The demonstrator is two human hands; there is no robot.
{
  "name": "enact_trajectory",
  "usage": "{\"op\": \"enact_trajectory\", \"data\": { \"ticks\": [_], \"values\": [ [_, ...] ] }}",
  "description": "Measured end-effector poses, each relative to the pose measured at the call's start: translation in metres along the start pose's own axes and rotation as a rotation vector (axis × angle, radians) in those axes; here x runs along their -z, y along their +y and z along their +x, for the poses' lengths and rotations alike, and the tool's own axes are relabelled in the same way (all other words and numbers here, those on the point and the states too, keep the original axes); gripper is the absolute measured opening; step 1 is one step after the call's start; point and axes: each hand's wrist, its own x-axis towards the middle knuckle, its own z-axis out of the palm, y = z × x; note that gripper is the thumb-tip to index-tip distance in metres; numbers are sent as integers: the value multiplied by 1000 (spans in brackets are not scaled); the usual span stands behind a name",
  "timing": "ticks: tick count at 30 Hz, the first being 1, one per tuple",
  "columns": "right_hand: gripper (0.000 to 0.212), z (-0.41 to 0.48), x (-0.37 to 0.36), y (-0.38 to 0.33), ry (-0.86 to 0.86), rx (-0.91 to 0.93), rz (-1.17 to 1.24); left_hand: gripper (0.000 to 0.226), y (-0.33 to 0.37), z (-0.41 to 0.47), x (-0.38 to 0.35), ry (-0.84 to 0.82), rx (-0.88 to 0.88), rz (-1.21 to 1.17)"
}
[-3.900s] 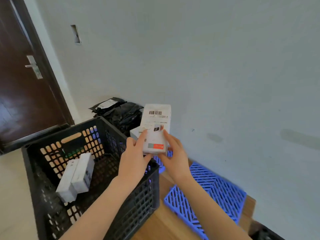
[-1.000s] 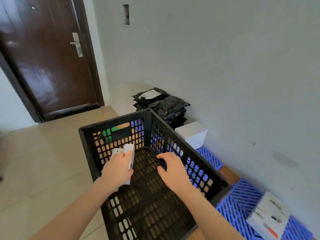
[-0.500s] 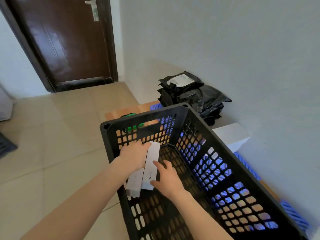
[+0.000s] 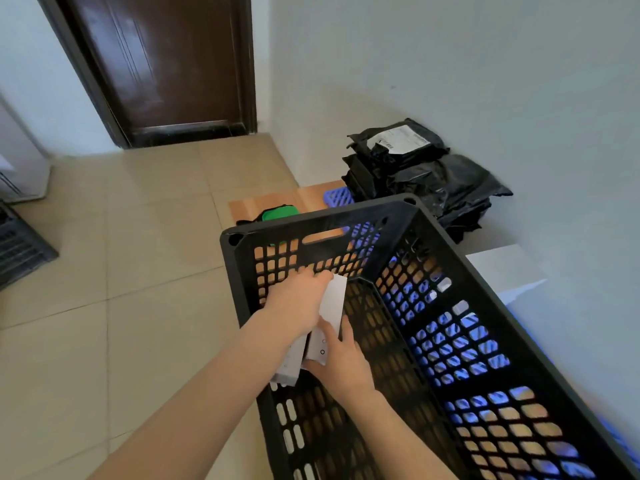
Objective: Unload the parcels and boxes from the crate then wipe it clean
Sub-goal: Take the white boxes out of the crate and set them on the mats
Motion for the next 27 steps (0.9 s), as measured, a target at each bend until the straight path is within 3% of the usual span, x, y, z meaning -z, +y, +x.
{"op": "enact_trajectory", "data": {
  "ticks": [6,12,19,22,27],
  "values": [
    [84,1,-2,7,36,-35,94,69,2,-2,-2,24,5,17],
    [69,-7,13,20,123,-80,308,78,2,-1,-5,-35,-12,-3],
    [63,-28,68,26,264,-86,534,95,8,-16,-7,-495,11,73],
    [59,-50,94,24,307,-27,729,95,18,-31,-5,-426,-20,38],
    [56,-103,123,30,396,117,865,82,55,-72,-3,-110,-53,-246]
  ]
}}
